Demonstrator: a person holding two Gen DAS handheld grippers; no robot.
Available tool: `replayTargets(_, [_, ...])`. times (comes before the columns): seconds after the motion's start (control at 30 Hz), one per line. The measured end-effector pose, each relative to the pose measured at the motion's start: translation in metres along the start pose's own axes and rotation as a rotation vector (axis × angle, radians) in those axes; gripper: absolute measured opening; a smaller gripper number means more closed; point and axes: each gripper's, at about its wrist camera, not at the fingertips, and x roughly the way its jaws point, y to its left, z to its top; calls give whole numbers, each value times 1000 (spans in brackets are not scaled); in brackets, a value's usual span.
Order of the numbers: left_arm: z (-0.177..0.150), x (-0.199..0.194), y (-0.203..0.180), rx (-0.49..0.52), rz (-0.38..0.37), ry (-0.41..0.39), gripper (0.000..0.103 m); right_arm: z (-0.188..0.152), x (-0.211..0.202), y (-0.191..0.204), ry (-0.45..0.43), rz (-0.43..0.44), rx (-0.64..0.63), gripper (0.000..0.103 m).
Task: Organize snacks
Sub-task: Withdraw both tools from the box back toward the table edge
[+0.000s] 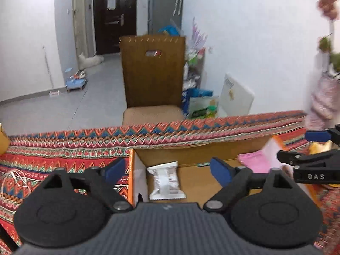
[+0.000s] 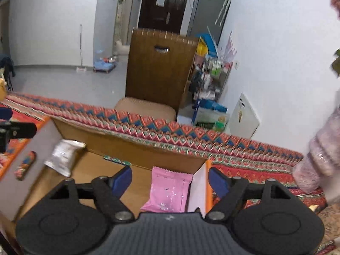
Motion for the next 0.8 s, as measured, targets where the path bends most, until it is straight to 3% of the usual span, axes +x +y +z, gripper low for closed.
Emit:
replayTargets(0.2, [-17, -106, -9, 16, -14, -110, 103, -13, -101, -10, -97, 33, 44, 99])
replayTargets(0.37, [-54, -197, -23, 50, -29, -191, 103, -45, -185, -13, -169, 51, 48, 101])
replayTargets(0.63, [-162, -338, -29, 58, -21, -362, 103, -146, -321, -18, -316, 100, 93, 103])
replayTargets(0.8, [-247, -396, -26, 44, 43, -436, 103, -230, -390, -17, -383, 159, 132, 103])
